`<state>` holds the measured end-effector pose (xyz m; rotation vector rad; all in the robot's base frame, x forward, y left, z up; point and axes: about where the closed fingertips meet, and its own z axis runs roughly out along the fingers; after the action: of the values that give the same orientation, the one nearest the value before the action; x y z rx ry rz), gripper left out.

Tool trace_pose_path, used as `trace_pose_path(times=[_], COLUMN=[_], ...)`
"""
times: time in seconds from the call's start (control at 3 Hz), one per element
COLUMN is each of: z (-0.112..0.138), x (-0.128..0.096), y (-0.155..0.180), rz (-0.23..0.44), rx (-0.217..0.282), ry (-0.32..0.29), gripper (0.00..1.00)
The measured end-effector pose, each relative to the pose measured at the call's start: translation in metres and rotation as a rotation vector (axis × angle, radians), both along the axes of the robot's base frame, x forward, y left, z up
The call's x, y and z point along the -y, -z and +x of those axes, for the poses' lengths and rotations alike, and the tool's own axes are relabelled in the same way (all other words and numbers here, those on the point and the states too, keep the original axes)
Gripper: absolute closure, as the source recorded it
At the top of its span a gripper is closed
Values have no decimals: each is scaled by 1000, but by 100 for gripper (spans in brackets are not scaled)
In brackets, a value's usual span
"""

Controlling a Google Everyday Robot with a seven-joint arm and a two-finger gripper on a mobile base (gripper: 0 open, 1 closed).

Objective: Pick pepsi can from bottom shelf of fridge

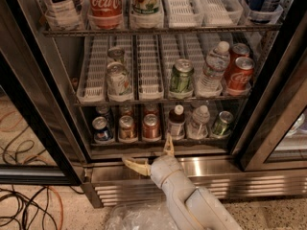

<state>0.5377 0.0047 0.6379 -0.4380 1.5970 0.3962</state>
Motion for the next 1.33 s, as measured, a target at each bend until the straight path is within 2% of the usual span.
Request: trace_pose_path(times=[0.33, 0.67, 1.0, 1.33], z=[3, 3, 2, -5], x=[4, 4, -6, -35], y=[3, 3, 4, 14], rz=[-17, -19, -20, -33], rx=[32, 34, 31, 42], ry=[29, 28, -44, -191], gripper=[0, 0, 0, 0])
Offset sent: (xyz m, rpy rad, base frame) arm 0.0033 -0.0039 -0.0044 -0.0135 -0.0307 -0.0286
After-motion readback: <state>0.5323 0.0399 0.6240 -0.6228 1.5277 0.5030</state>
